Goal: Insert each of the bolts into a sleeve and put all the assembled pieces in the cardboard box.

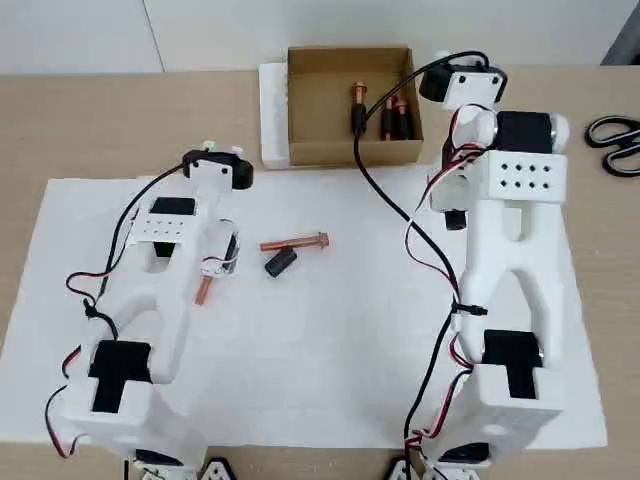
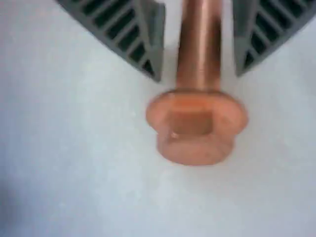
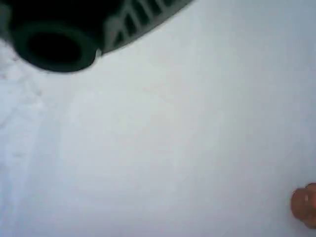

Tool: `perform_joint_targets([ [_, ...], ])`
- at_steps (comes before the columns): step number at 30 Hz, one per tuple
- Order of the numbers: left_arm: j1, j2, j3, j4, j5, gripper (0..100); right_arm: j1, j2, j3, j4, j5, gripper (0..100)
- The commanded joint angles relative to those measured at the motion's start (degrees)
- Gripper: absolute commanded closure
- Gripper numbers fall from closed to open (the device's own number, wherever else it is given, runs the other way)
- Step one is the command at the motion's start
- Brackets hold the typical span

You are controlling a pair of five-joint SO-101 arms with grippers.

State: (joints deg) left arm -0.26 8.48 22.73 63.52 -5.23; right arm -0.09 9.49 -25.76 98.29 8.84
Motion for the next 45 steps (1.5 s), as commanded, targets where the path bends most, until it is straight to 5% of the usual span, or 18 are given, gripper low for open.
perform_joint_targets([
  [1, 0.4, 0.1, -1.8, -2.3, 0.6, 89, 0.2, -3.4, -2.8, -0.1, -0.1, 99.4],
  [30, 0.3, 4.7, -6.5, 0.9, -1.0, 90, 0.5, -3.3, -2.8, -0.5, -0.1, 99.4],
  [45, 0.4, 5.1, -13.3, 7.1, -0.6, 99, 0.5, -0.1, -2.8, -1.1, 0.0, 99.4],
])
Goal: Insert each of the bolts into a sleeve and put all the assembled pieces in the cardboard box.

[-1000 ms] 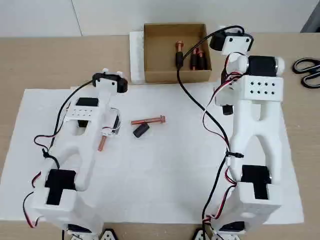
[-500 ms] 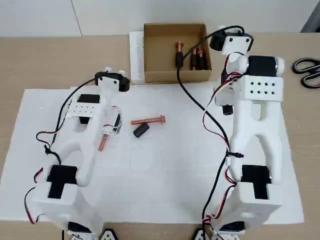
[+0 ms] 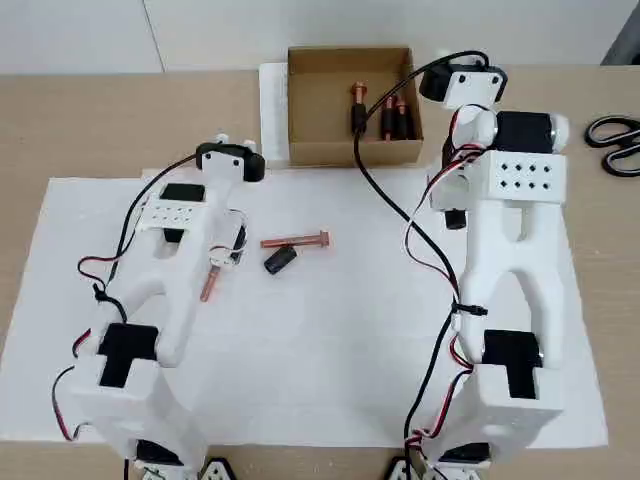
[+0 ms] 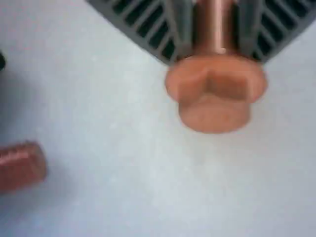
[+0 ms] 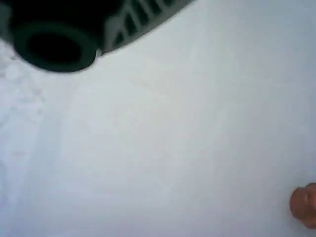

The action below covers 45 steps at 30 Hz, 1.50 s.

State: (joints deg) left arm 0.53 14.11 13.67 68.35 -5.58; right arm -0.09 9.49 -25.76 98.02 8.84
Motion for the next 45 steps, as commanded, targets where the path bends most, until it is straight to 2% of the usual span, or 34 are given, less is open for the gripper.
perform_joint_targets([
  [1, -0.4, -0.5, -5.6, 3.6, -0.3, 99, 0.5, 0.2, -2.8, -0.8, 0.0, 99.4],
  [8, -0.5, -0.4, -18.0, 16.4, -0.2, 99, 0.2, -3.1, -3.1, -1.0, 0.3, 99.2],
  [15, -0.4, -0.4, -30.5, 31.3, -0.2, 99, 0.1, -15.8, -2.9, -0.7, -0.1, 99.2],
  [21, -0.4, -0.5, -34.6, 32.0, -0.1, 99, 0.0, -31.9, -2.4, 0.4, -2.1, 99.2],
  [24, -0.4, -0.5, -34.7, 32.0, 4.5, 99, 0.0, -41.6, 0.7, -0.7, -1.9, 99.1],
  [28, 0.4, -0.5, -35.6, 32.0, 9.4, 99, -1.4, -54.0, 12.6, -5.7, -1.1, 99.5],
  [35, 6.0, -6.3, -38.7, 32.0, 15.0, 99, -1.3, -71.6, 42.6, -19.7, 7.6, 99.5],
  [40, 11.2, -13.1, -38.6, 31.9, 15.8, 99, -1.0, -83.9, 57.1, -33.1, 8.1, 99.5],
  [45, 11.1, -14.9, -38.6, 31.9, 18.0, 99, -1.4, -91.3, 69.0, -41.8, 5.9, 99.5],
])
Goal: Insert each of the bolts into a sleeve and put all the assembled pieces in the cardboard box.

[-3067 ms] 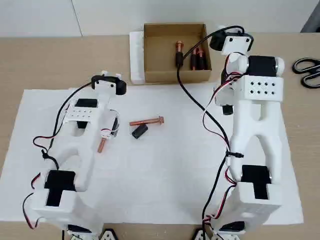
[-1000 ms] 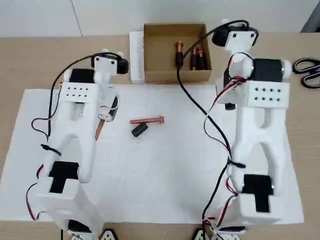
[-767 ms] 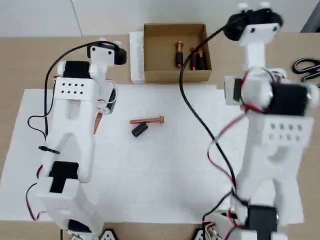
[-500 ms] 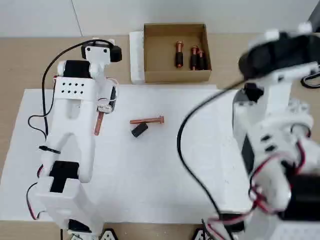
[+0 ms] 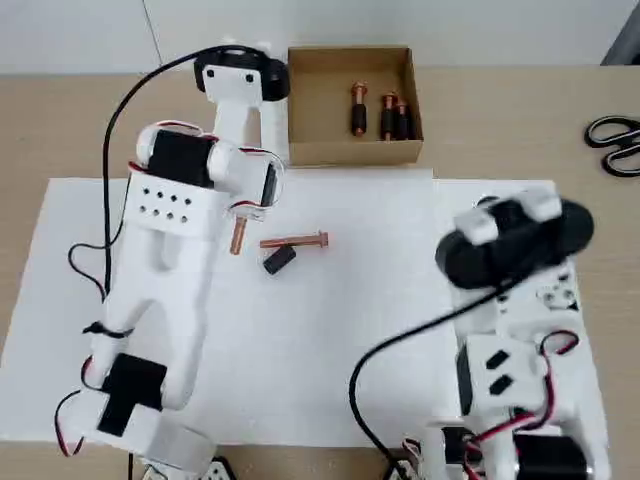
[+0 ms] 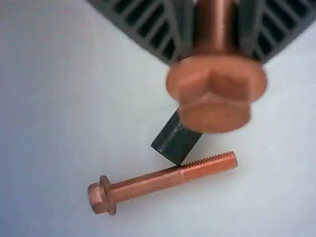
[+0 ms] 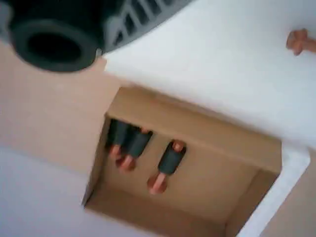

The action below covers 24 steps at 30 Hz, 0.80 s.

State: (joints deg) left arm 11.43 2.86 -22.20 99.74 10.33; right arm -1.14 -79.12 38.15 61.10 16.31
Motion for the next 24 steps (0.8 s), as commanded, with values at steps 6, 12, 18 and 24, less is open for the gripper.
perform_joint_targets([
  [6, 1.0, -3.4, -2.8, 0.5, 7.9, 99, -5.8, -4.4, 15.9, -10.3, -16.4, 99.5],
  [12, 0.8, -4.9, -7.3, 0.6, 7.9, 99, -18.5, -4.7, 26.3, -16.8, -22.6, 99.5],
  [18, 1.0, -11.5, -18.3, -1.9, 7.9, 99, -23.3, -4.7, 32.1, -17.1, -22.7, 99.5],
  [24, 1.1, -15.9, -24.5, -3.0, 8.1, 99, -27.9, -4.7, 33.3, -17.1, -22.9, 99.5],
])
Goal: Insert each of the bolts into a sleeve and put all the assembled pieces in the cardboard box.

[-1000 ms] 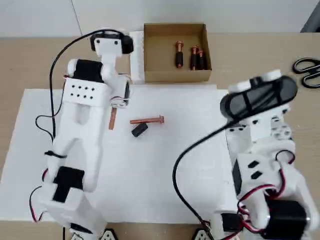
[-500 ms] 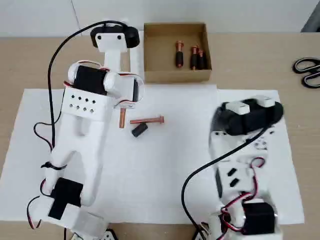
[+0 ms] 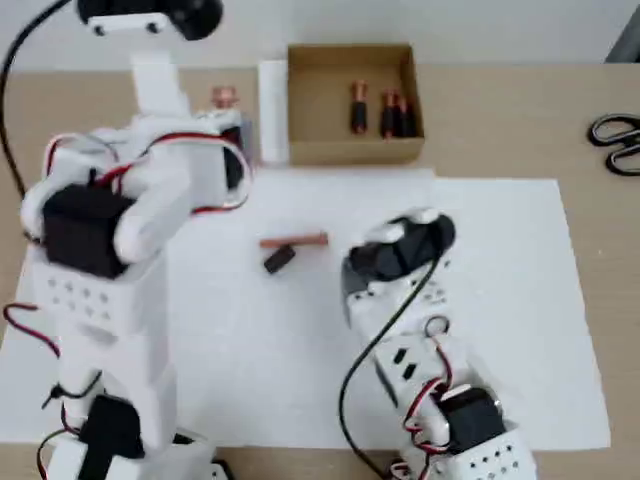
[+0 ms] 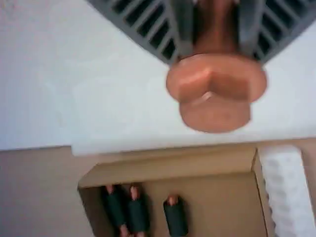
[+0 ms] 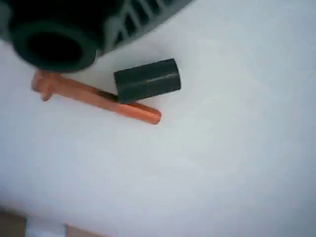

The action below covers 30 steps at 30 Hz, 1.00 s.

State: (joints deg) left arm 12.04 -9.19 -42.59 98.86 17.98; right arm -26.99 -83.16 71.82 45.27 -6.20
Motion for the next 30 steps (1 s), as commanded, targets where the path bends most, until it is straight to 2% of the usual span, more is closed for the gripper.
perform_joint_targets([
  [1, 0.5, -4.7, -5.1, -2.9, 0.4, 99, -2.9, -0.7, -0.4, -1.3, -0.4, 99.5],
  [5, 0.5, -8.9, -8.2, -6.2, -0.7, 99, -6.4, -0.2, -0.4, -1.3, -0.4, 99.5],
  [9, 1.2, -14.8, -11.0, -7.8, -6.5, 99, -7.2, -0.2, -0.4, -1.3, -0.4, 99.5],
  [14, 1.2, -21.8, -11.3, -3.3, -8.0, 99, -7.2, -0.2, -0.4, -1.3, -0.4, 99.5],
  [17, 1.2, -23.0, -11.3, 1.6, -6.1, 99, -7.2, -0.2, -0.4, -1.3, -0.4, 99.5],
  [20, 0.8, -24.6, -11.1, 1.6, -5.5, 99, -7.2, -0.2, -0.4, -1.3, -0.4, 99.5],
  [24, 1.2, -26.2, -3.4, 1.6, -4.6, 99, -7.2, -0.2, -0.3, -1.1, -0.4, 99.5],
  [30, 1.1, -36.0, 9.5, 0.4, -1.8, 99, -7.2, -0.1, -0.3, -0.9, -0.4, 99.5],
])
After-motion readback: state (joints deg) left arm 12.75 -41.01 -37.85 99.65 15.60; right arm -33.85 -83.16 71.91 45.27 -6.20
